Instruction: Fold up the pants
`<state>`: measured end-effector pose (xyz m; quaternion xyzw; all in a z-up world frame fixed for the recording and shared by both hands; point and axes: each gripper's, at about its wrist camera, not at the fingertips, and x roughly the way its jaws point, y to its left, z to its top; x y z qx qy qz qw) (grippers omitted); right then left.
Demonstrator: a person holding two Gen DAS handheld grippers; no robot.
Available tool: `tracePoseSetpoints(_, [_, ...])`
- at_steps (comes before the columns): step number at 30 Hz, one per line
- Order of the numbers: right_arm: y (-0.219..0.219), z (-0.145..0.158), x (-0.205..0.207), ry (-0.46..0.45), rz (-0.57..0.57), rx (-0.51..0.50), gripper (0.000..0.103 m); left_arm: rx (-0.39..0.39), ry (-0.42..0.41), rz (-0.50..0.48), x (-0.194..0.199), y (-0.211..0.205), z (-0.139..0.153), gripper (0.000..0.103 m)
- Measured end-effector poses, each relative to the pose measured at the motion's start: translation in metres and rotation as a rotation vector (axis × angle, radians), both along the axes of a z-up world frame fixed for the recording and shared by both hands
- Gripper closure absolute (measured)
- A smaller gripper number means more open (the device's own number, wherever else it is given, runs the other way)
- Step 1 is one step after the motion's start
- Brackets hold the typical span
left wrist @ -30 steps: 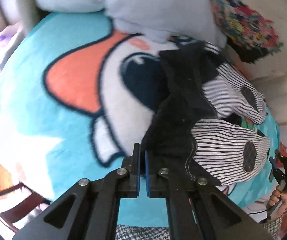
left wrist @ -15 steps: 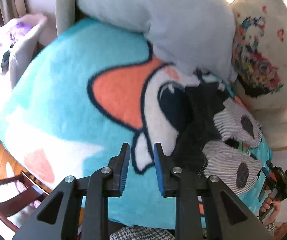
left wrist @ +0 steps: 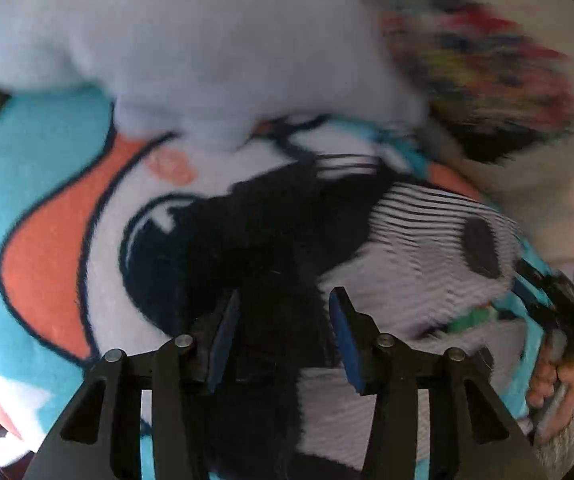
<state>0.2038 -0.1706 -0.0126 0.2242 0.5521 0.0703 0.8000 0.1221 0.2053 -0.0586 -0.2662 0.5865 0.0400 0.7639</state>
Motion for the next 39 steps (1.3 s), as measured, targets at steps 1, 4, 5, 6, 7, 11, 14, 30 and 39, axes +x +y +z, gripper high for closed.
tracePoseSetpoints(1, [-0.008,-0.002,-0.001,0.005,-0.026,0.000,0.044,-0.042,-0.010,0.035,-0.001,0.008,-0.005,0.058])
tracePoseSetpoints(4, [-0.035,-0.005,-0.009,0.023,-0.080,-0.006,0.044,-0.110,-0.012,0.060,-0.004,0.021,-0.006,0.058])
tracePoseSetpoints(5, [-0.044,-0.006,-0.012,0.019,-0.091,0.004,0.044,-0.130,-0.013,0.065,-0.005,0.024,-0.006,0.058])
tracePoseSetpoints(6, [-0.053,-0.005,-0.015,0.017,-0.101,0.019,0.044,-0.144,-0.009,0.064,-0.006,0.027,-0.004,0.058])
tracePoseSetpoints(7, [-0.059,-0.003,-0.017,0.020,-0.113,0.010,0.044,-0.143,-0.010,0.062,-0.006,0.028,-0.002,0.058])
tracePoseSetpoints(11, [-0.076,0.015,-0.026,-0.014,-0.102,-0.066,0.044,-0.029,-0.064,-0.004,-0.013,0.024,0.029,0.058])
tracePoseSetpoints(14, [-0.070,0.037,-0.028,-0.074,-0.028,-0.158,0.044,0.101,-0.127,-0.071,-0.012,0.010,0.054,0.057])
tracePoseSetpoints(30, [0.058,0.039,0.020,-0.226,0.486,-0.481,0.044,0.131,-0.177,-0.187,0.041,-0.026,0.064,0.043])
tracePoseSetpoints(39, [0.105,0.027,0.040,-0.248,0.771,-0.572,0.044,0.153,-0.128,-0.318,0.067,-0.049,0.043,0.043])
